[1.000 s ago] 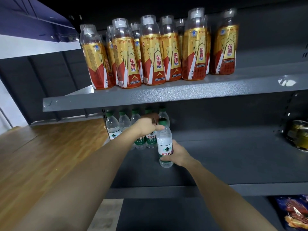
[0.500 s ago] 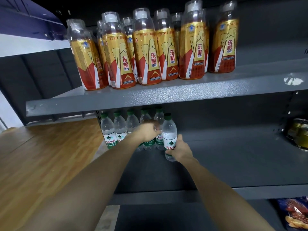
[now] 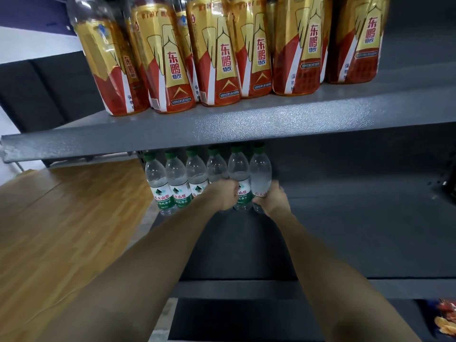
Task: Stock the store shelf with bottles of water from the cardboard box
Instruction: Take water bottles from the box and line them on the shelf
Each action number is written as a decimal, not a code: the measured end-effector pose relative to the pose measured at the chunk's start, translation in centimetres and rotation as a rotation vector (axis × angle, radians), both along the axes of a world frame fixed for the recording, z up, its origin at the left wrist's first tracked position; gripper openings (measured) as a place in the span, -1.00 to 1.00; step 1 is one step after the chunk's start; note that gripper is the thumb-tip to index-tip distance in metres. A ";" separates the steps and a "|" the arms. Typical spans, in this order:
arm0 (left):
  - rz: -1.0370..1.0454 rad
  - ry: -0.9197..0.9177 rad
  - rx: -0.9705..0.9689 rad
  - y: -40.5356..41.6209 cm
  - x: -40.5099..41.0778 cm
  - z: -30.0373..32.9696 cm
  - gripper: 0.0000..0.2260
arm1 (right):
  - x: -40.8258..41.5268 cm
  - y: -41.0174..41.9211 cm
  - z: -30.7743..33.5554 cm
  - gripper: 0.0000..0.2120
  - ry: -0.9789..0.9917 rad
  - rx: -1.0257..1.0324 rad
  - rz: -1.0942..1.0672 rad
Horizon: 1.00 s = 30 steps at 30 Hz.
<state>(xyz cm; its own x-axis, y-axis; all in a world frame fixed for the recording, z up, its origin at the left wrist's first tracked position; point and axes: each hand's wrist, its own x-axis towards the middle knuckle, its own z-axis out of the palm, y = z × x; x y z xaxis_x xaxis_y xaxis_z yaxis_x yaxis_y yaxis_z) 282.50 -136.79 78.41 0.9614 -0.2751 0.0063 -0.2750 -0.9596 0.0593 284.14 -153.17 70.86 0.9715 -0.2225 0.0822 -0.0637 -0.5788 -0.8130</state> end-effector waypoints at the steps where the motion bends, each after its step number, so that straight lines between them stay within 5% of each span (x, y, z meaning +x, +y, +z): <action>1: -0.003 -0.006 0.009 0.0 0.1 -0.1 -0.85 | 0.4 0.0 0.0 -0.42 -0.001 -0.005 -0.011; 16: -0.002 -0.035 -0.020 1.2 -2.7 0.0 -0.94 | -1.6 1.7 -1.1 -0.40 0.094 0.056 -0.032; 24: 0.060 -0.003 -0.071 4.8 -8.3 0.5 -0.86 | -8.0 3.1 0.1 -0.87 0.114 -0.047 0.077; 30: 0.050 0.020 -0.126 7.1 -13.3 0.0 -0.87 | -14.4 5.9 0.9 -0.88 0.083 -0.030 0.154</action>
<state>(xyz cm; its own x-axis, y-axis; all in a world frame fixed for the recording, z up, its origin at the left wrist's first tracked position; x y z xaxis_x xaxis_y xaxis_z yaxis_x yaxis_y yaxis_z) 269.21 -129.70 78.43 0.9743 -0.2247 0.0185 -0.2241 -0.9568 0.1851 269.75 -147.26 71.76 0.9976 -0.0696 0.0052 -0.0385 -0.6111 -0.7906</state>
